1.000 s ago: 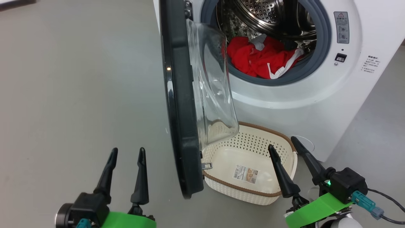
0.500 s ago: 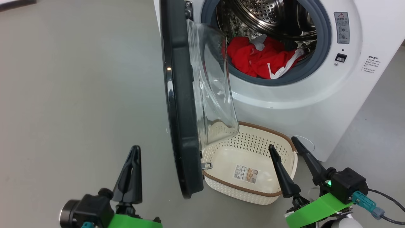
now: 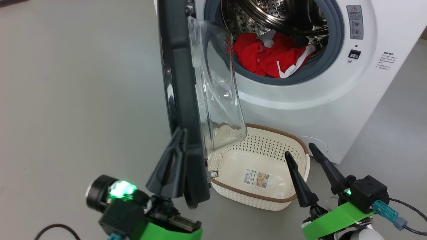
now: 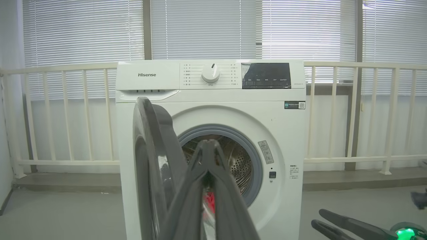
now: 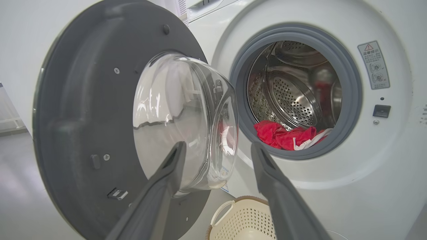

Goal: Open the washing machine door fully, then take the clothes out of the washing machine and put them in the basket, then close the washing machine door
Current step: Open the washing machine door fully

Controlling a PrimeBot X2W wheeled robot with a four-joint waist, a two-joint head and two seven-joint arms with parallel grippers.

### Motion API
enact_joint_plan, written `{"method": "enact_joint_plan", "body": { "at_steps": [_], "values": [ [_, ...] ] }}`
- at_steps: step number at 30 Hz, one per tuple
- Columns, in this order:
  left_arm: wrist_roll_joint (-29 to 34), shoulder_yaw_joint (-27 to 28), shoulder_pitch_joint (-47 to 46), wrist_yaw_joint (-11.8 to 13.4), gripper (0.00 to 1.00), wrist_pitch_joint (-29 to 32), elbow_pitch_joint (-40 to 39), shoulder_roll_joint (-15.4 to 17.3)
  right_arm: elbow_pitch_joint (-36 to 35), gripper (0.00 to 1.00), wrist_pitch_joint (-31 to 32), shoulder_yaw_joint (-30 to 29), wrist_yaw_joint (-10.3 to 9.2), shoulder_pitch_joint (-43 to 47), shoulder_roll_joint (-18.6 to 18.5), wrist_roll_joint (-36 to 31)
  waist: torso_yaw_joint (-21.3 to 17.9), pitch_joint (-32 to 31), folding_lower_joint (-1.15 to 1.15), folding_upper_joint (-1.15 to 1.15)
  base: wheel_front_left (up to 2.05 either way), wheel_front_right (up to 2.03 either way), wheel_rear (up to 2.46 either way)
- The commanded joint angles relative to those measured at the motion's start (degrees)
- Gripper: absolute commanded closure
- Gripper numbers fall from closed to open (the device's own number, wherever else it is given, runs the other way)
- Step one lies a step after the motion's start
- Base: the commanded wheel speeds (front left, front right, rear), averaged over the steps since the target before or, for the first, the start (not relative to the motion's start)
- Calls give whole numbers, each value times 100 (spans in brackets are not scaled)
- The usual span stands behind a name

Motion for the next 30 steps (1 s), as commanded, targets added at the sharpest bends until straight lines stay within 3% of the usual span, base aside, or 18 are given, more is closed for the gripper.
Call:
{"method": "enact_joint_plan", "body": {
  "at_steps": [1, 7, 14, 30],
  "values": [
    [67, 101, -264, -69, 100, -31, -153, 18, -170, 0, -11, 78, 36, -94, 14, 7, -27, 26, 0, 0, 0, 0, 0],
    [96, -404, -403, -373, 100, 69, 189, -132, -185, 0, 11, 75, 36, -135, 14, 16, -83, 91, 0, 0, 0, 0, 0],
    [-3, -631, -528, -527, 100, 193, 712, -227, -182, 0, 16, 97, 36, -170, 14, 36, -129, 129, 0, 0, 0, 0, 0],
    [-286, -457, -732, -314, 100, 375, 1940, -331, -226, 0, 15, 118, 36, -200, 14, 49, -215, 222, 0, 0, 0, 0, 0]
  ]
}}
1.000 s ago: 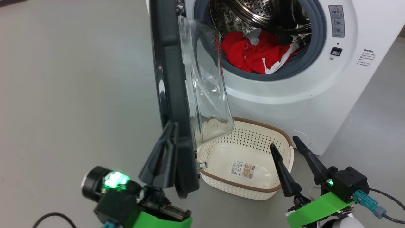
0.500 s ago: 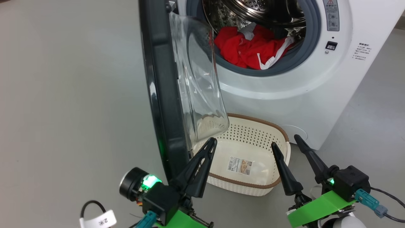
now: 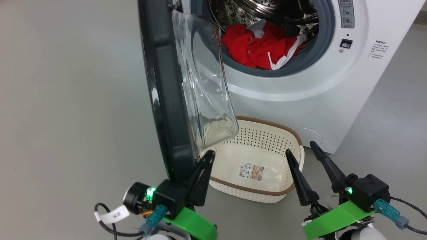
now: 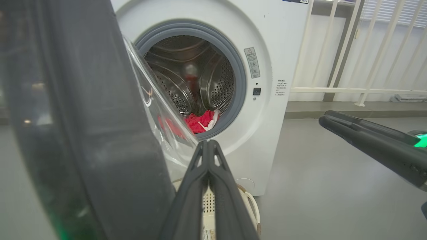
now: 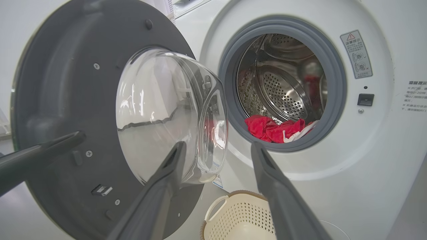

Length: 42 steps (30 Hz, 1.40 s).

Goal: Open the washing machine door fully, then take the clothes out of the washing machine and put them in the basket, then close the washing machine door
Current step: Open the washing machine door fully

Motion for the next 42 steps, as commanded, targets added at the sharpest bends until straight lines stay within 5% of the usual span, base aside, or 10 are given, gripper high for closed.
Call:
{"method": "enact_joint_plan", "body": {
  "at_steps": [1, 26, 42],
  "values": [
    [-55, 261, -301, 80, 100, -32, -86, 37, -184, 0, 8, 151, 36, -181, 15, 36, 4, 17, 0, 0, 0, 0, 0],
    [-304, 764, -30, 524, 100, -44, -233, 367, -191, 0, 38, 171, 36, -97, 15, 33, 381, -52, 0, 0, 0, 0, 0],
    [-420, 1347, 107, 1027, 100, 147, -157, 794, -318, 0, 147, 180, 36, -80, 15, -55, 456, 82, 0, 0, 0, 0, 0]
  ]
}}
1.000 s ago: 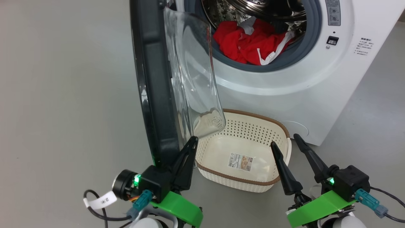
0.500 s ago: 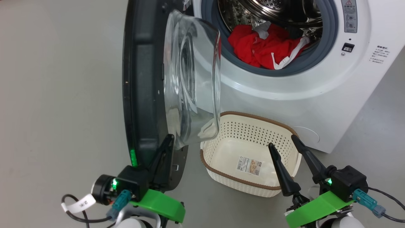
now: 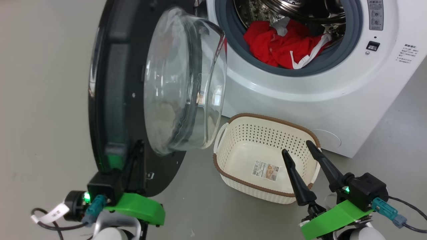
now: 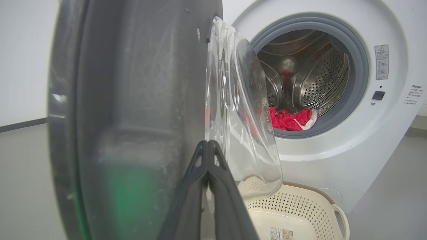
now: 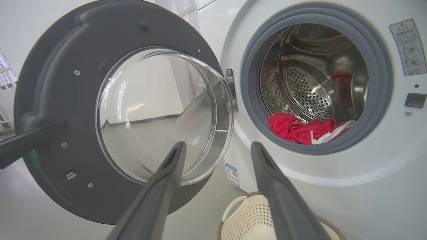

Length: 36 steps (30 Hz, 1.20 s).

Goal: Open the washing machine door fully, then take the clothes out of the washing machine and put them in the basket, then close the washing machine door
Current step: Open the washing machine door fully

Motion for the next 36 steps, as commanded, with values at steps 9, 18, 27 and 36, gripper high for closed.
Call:
{"method": "enact_joint_plan", "body": {
  "at_steps": [9, 18, 27, 36],
  "values": [
    [-174, 690, -114, 246, 100, -167, 51, 397, -294, 0, 139, 64, 36, -93, 16, -158, 41, 148, 0, 0, 0, 0, 0],
    [-281, 945, -334, 219, 100, -331, 405, 539, -426, 0, 305, 47, 36, -120, 16, -280, 56, 257, 0, 0, 0, 0, 0],
    [-330, 1143, -641, 142, 100, -470, 882, 665, -552, 0, 415, 34, 36, -127, 16, -353, 27, 365, 0, 0, 0, 0, 0],
    [-375, 1354, -939, 53, 100, -555, 1326, 706, -658, 0, 512, 13, 36, -147, 16, -446, 25, 504, 0, 0, 0, 0, 0]
  ]
}}
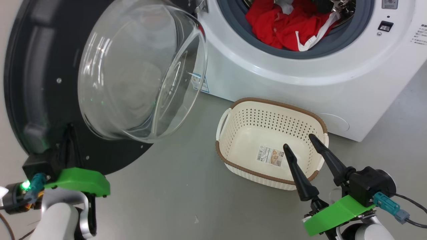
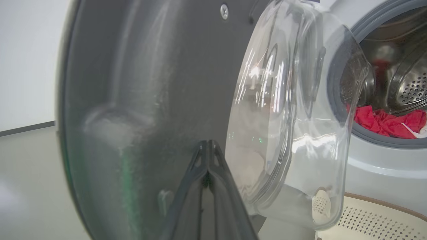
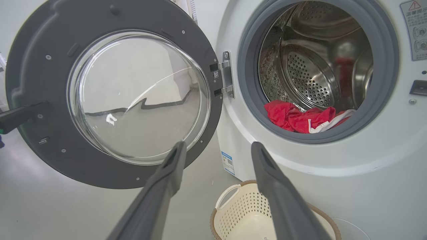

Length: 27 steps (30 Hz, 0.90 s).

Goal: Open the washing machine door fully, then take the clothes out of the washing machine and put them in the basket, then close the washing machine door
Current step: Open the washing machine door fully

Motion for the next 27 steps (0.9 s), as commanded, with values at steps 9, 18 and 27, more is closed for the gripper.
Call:
{"method": "enact_joint_plan", "body": {
  "at_steps": [9, 18, 27],
  "values": [
    [8, 636, -459, -109, 100, -68, 260, 277, -276, 0, 114, 154, 36, -185, 19, -140, -44, 142, 0, 0, 0, 0, 0],
    [250, 929, -557, -219, 100, -70, 518, 215, -343, 0, 173, 155, 36, -174, 19, -187, -90, 214, 0, 0, 0, 0, 0],
    [464, 1291, -679, -386, 100, -70, 837, 273, -360, 0, 178, 196, 36, -168, 19, -171, -195, 236, 0, 0, 0, 0, 0]
  ]
}}
